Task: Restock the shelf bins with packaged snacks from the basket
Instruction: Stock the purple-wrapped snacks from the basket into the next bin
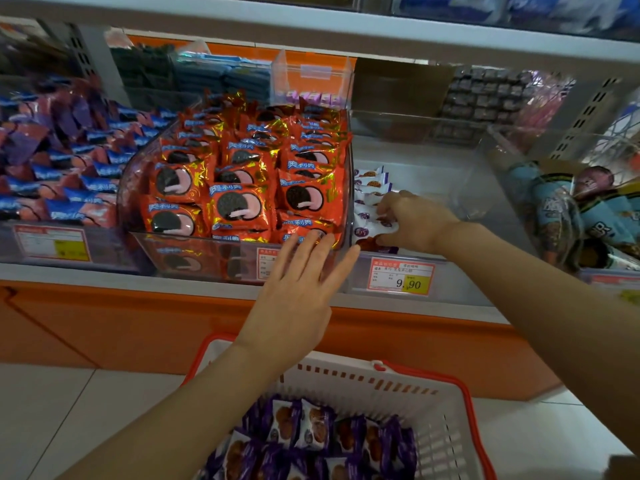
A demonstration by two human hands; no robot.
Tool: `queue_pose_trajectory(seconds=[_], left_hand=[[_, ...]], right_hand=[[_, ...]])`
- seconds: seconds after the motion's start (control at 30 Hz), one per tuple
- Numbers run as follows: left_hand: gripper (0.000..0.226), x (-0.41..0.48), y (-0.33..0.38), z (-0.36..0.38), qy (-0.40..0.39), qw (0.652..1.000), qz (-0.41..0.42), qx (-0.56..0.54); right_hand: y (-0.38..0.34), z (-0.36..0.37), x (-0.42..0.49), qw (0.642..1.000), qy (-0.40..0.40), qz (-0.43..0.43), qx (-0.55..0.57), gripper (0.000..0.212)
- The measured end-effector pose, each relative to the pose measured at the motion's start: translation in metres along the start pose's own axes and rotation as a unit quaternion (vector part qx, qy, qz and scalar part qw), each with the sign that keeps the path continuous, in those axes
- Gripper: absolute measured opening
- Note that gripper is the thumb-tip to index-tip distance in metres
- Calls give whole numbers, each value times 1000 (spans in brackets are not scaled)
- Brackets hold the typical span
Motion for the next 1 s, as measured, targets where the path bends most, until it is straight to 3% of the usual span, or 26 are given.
queue_pose_trajectory(seconds=[0.1,0.2,0.27,0.33,0.43,0.53,0.6,0.63,0.7,0.8,0.93,1.0], left_hand=[[84,-1,0,-4,-8,1000,10,3],[65,-5,4,-10,-5,1000,16,19],[56,-14,10,-10,1,1000,28,8],[53,-32,18,-1,-9,998,49,-24],[51,-68,24,31,-78,994,70,-40],[39,-104,22,72,-174,981,69,-46],[46,-128,16,104,-270,961,43,-46],[51,-140,13,120,-305,951,32,-43],[57,-162,7,146,-352,935,15,-33],[66,-181,3,168,-432,900,-18,-49],[65,-208,11,190,-528,842,-23,-105],[65,-214,17,196,-545,830,-22,-115]], right_hand=[[-4,-5,-18,993,69,1,96,48],[-20,-8,-58,948,270,-47,163,31],[-32,-1,-88,913,366,-98,149,21],[-40,23,-111,901,381,-160,131,15],[-38,82,-129,924,304,-183,139,11],[-32,150,-135,971,134,-144,137,15],[-25,200,-138,990,5,-82,113,33],[-21,221,-139,994,-15,-61,91,46],[-16,261,-141,988,-94,-16,121,53],[-21,308,-148,950,-260,10,173,51],[-36,344,-149,924,-343,2,171,69],[-45,355,-150,918,-365,4,156,76]])
Point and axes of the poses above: each hand's wrist, its own x-axis towards the middle knuckle, its own z-axis out of the palm, y = z × x, the point moved 4 cm from there along x, towards the middle knuckle, and after that the axes turned 6 degrees about -y, right-handed, at the moved point
